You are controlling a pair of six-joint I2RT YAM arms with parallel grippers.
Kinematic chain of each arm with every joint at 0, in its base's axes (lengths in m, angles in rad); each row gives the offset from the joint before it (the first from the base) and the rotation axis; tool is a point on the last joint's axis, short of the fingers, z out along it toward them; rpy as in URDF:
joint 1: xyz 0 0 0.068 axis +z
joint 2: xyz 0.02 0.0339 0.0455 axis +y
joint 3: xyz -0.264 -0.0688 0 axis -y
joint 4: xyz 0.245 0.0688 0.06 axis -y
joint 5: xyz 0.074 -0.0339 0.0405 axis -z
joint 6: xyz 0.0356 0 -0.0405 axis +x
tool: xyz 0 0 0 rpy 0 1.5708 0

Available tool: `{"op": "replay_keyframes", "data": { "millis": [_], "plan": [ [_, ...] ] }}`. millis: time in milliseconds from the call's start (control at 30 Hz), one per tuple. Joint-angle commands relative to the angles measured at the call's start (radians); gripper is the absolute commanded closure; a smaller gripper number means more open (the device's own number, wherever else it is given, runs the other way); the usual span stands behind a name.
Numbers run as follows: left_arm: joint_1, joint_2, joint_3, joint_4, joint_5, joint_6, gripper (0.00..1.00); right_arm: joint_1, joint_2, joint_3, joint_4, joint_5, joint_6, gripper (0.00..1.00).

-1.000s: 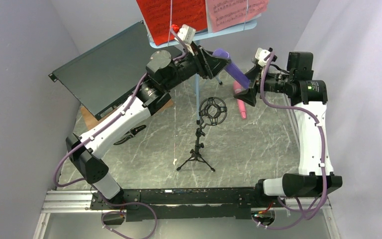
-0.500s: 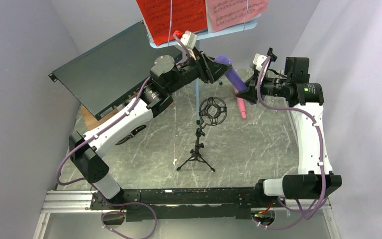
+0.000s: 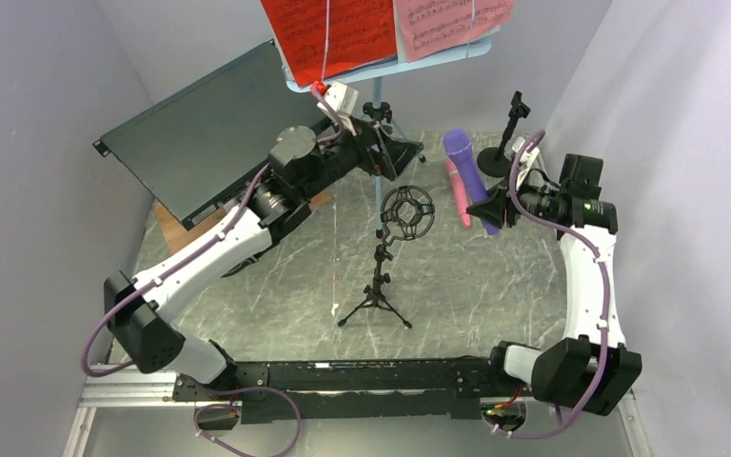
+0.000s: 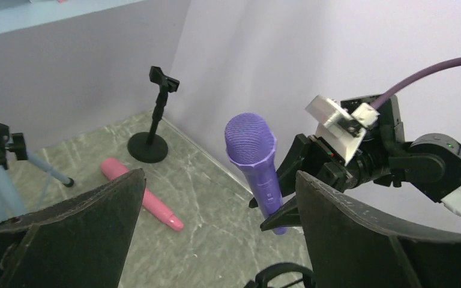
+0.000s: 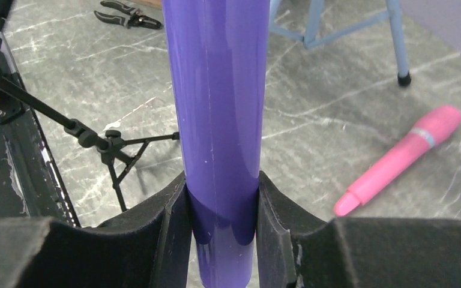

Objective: Pack up the instrument practice props
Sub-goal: Place the microphone at the center of the board.

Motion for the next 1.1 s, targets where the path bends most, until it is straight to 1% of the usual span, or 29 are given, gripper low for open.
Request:
{"op": "replay_keyframes", "data": {
  "millis": [0,133,267,333,467,567,700,867,1067],
  "plan": [
    [0.002,-0.102,-0.044,0.009,-0.015,0.106,0.01,-0.040,-0.045,-0.122,0.244,0.030,0.176,1.00],
    [0.003,-0.185,-0.100,-0.058,-0.025,0.215,0.00,-0.057,-0.013,-0.211,0.389,0.158,0.308,1.00],
    [0.001,-0.295,-0.191,-0.114,-0.063,0.278,0.01,-0.055,0.049,-0.239,0.484,0.328,0.407,1.00],
    [0.001,-0.349,-0.249,-0.122,-0.062,0.293,0.01,-0.051,0.088,-0.238,0.516,0.420,0.455,1.00],
    [0.001,-0.454,-0.346,-0.155,-0.015,0.318,0.00,-0.023,0.180,-0.208,0.563,0.610,0.533,1.00],
    [0.001,-0.519,-0.403,-0.190,0.015,0.330,0.00,0.010,0.256,-0.169,0.577,0.709,0.556,1.00],
    [0.001,-0.583,-0.467,-0.218,0.044,0.324,0.01,0.052,0.374,-0.098,0.576,0.785,0.564,1.00],
    [0.001,-0.638,-0.521,-0.260,0.058,0.311,0.01,0.056,0.572,0.052,0.527,0.806,0.567,0.99],
    [0.001,-0.691,-0.580,-0.281,0.049,0.289,0.00,0.059,0.736,0.202,0.475,0.821,0.547,0.94]
  ]
}}
